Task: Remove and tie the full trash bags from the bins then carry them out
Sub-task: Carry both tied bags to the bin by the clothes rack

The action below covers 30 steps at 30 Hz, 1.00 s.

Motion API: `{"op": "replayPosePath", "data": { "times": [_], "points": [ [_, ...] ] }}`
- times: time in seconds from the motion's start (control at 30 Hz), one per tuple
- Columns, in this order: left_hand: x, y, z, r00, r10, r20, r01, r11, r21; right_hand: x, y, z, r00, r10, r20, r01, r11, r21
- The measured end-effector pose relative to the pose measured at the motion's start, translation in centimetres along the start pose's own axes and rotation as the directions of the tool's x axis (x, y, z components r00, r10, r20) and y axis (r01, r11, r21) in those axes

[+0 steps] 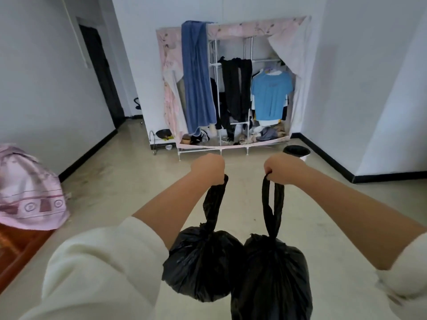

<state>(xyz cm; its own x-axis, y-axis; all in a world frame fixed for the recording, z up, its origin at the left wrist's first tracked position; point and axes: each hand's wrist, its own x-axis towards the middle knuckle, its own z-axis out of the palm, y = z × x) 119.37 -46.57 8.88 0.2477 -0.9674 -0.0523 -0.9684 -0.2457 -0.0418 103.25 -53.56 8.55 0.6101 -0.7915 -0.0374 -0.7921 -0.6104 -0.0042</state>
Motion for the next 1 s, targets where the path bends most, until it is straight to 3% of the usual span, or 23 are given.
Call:
{"op": "replayPosePath", "data": {
  "times": [0.27, 0.7, 1.0],
  "points": [
    [23.9, 4.7, 2.1, 0.997, 0.024, -0.076, -0.023, 1.0, 0.006, 18.2, 13.1, 1.5, 0.998, 0.068, -0.006, -0.068, 0.998, 0.001],
    [62.9, 11.4, 4.3, 0.999, -0.049, 0.013, 0.048, 0.998, 0.03, 52.8, 35.4, 4.2, 0.998, 0.054, -0.013, -0.055, 0.997, -0.061],
    [90.8, 15.6, 9.0, 0.987, 0.015, 0.16, -0.004, 0.998, -0.068, 76.0, 48.6, 10.2, 0.957, 0.183, 0.226, -0.175, 0.983, -0.056]
  ]
}}
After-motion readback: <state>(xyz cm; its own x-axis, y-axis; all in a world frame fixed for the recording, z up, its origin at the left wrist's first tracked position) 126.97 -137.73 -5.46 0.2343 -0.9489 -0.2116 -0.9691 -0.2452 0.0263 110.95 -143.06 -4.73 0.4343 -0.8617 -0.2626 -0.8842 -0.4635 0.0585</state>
